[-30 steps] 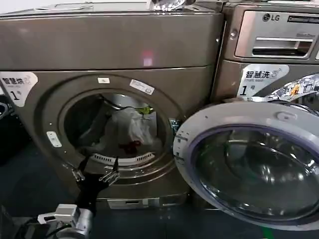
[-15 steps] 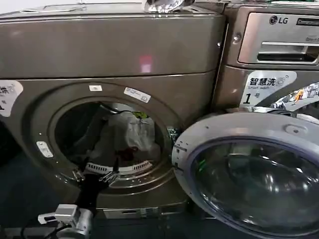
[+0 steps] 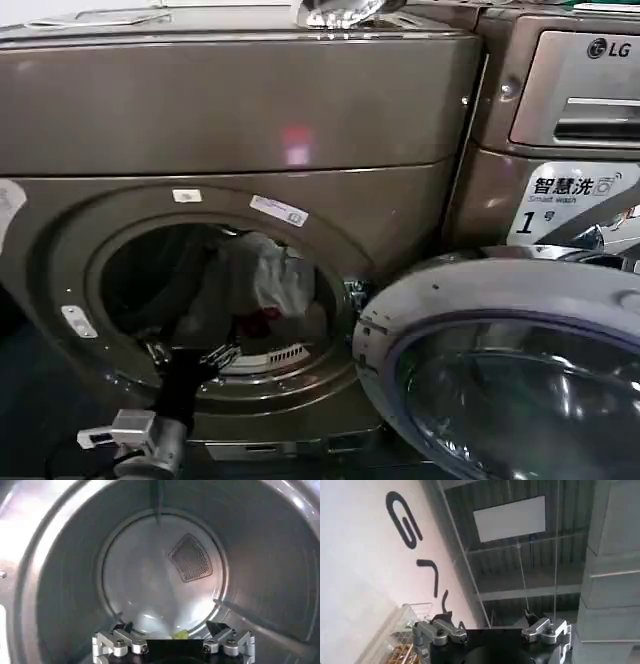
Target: Grasp the clothes from the dryer.
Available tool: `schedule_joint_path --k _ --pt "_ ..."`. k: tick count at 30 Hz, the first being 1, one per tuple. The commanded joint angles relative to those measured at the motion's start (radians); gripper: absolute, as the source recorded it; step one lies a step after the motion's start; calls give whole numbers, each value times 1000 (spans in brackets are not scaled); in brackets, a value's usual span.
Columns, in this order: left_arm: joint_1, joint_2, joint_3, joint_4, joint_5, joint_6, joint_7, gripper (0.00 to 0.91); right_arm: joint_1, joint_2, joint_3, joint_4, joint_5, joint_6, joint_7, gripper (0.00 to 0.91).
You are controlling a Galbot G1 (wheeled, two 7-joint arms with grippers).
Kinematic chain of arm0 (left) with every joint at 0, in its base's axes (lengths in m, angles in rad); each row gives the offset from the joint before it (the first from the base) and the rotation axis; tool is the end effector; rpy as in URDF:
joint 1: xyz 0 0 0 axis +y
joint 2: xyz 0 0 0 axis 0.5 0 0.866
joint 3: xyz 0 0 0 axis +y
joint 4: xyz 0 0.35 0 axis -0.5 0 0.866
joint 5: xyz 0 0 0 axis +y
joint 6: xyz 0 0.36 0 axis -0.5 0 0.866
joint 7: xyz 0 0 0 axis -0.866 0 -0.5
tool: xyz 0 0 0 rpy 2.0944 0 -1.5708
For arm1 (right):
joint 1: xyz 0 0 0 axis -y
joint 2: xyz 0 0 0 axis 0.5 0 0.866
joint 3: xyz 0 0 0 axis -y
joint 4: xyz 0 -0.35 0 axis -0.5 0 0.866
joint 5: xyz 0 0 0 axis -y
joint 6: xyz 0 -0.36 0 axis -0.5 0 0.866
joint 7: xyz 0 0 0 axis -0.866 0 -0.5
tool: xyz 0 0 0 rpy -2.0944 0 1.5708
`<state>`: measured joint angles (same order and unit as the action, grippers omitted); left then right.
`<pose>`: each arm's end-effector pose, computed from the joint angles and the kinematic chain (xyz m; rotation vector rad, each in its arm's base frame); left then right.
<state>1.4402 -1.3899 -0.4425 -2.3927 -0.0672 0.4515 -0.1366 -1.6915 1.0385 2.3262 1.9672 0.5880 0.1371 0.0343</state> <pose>0.1918 -0.0040 -0.1753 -0.0530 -3.1079 -0.1230 -0.0717 -0.3856 0.0316 1.3021 1.8484 -0.8931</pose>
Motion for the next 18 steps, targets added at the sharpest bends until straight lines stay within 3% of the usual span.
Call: schedule_joint_path --k 1,18 --pt "-2 2 1 2 0 -1 1 907 -2 -1 0 1 -9 -19 3 907" --pt "-68 14 20 67 -9 -5 8 907 -30 14 28 8 -21 -9 12 907"
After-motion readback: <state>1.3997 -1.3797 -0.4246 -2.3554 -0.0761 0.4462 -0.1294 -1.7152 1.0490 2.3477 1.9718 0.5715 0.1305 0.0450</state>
